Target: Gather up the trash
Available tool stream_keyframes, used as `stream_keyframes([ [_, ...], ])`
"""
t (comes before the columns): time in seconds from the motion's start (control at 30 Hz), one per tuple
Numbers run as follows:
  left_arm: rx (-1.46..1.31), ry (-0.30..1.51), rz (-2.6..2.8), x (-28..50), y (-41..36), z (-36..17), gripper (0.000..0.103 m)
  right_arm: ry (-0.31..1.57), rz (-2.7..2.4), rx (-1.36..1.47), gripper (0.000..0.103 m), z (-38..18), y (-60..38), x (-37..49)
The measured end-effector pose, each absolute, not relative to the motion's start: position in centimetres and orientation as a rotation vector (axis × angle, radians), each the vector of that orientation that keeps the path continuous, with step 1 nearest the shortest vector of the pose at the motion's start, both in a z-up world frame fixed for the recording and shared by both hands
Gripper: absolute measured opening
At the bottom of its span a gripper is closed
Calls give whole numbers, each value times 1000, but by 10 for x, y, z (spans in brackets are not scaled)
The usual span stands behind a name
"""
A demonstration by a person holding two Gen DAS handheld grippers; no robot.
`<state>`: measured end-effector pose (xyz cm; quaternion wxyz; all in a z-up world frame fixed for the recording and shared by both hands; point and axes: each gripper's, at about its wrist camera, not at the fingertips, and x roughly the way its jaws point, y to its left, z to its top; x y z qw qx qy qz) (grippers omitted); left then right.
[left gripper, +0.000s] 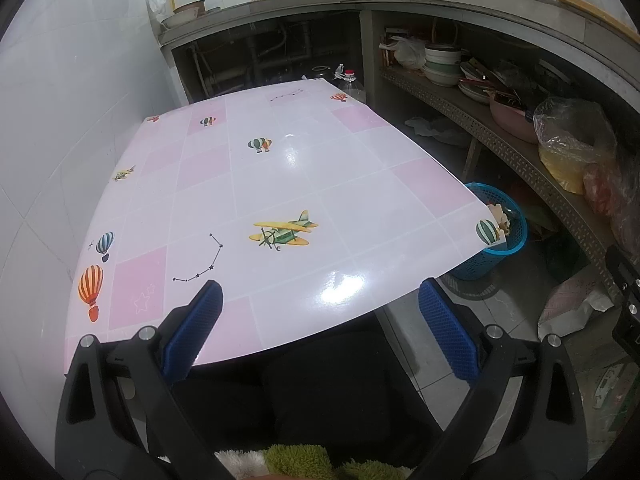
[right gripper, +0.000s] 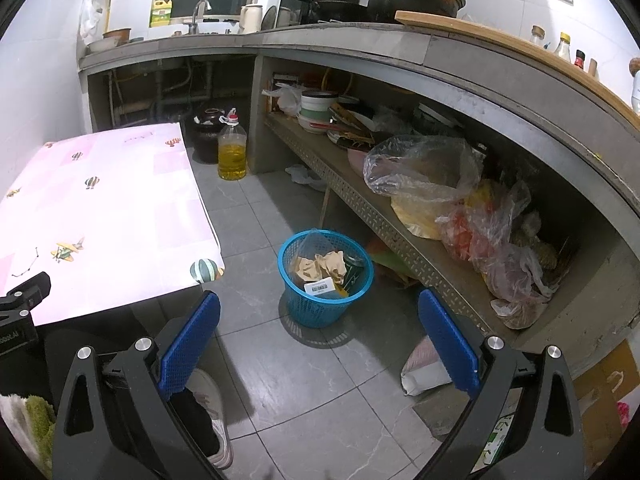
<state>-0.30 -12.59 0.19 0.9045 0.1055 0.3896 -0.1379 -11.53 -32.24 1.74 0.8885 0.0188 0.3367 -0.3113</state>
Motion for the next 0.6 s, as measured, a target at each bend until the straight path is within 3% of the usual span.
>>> stream_keyframes([
  [0.6,212,807,-287,-2,-125,2,94,692,-641,31,97,22,-323,-113],
])
